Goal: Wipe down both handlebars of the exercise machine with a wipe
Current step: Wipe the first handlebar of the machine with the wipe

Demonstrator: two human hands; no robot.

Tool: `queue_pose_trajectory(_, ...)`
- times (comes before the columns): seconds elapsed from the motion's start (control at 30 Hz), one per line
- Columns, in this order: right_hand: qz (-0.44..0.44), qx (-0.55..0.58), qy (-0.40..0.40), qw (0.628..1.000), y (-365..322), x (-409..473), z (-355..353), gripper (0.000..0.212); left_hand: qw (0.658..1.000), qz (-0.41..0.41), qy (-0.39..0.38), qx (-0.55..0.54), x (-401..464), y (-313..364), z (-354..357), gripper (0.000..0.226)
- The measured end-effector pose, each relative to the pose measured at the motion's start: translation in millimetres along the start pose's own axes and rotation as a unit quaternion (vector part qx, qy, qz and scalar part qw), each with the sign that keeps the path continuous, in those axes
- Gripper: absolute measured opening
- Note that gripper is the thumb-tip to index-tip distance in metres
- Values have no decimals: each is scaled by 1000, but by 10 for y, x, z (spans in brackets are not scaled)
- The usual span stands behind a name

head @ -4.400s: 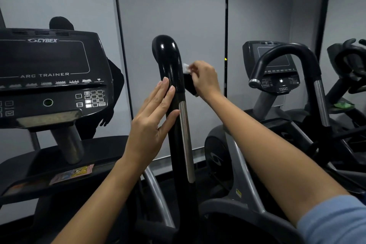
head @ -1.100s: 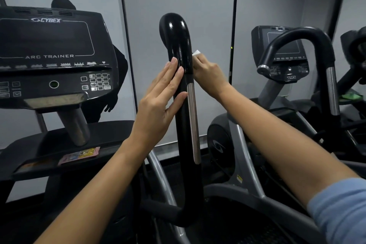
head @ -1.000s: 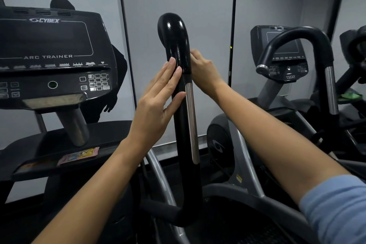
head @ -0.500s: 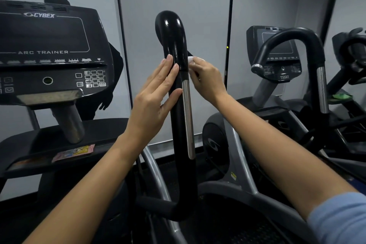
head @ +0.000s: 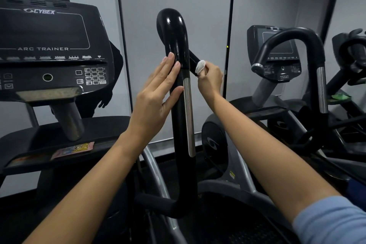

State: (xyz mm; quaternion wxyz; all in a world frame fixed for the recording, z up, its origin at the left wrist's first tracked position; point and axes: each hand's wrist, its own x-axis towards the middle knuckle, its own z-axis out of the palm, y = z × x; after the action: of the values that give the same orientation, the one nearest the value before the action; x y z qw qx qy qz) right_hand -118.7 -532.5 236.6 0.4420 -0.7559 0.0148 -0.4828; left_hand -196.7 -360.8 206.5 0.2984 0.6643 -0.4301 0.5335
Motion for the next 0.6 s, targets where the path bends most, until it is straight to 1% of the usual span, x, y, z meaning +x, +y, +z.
queue_pose_trajectory(0.07, 65, 65, 21, 996, -31, -47, 27, 27, 1000, -3, -2, -1, -4, -3, 2, 46)
queue_pose_trajectory(0.17, 152, 146, 31, 977, -125, -102, 38, 19, 1000, -5, -3, -5, -4, -4, 4, 45)
queue_pose_trajectory(0.23, 208, 192, 18, 959, -176, -42, 18, 19, 1000, -6, -4, -9, -7, -6, 3, 45)
queue_pose_trajectory(0.27, 226, 192, 2, 955, -198, -2, 10, 18, 1000, -7, -5, -8, -4, 1, 0, 46)
queue_pose_trajectory(0.33, 237, 164, -20, 958, -204, 51, 0, 10, 1000, -13, -9, -13, -2, -10, -4, 46)
queue_pose_trajectory(0.37, 238, 161, -12, 958, -183, 54, -7, 9, 1000, -13, -7, -8, -1, 2, -6, 46)
queue_pose_trajectory(0.4, 241, 165, 4, 957, -160, 43, -19, 12, 1000, -11, -5, -5, -2, 6, 0, 46)
queue_pose_trajectory(0.47, 230, 151, 33, 961, -79, 10, -27, 27, 1000, -17, -7, -12, -1, 5, 3, 46)
queue_pose_trajectory(0.53, 230, 166, 39, 958, -40, -9, -6, 34, 1000, -6, 0, -11, -1, 23, -9, 45)
queue_pose_trajectory(0.57, 239, 182, 34, 953, -46, -12, 2, 30, 1000, -4, 1, -16, -2, 5, -1, 45)
queue_pose_trajectory(0.6, 254, 199, 18, 946, -69, -13, 7, 22, 1000, -6, -4, -10, -8, -31, 10, 45)
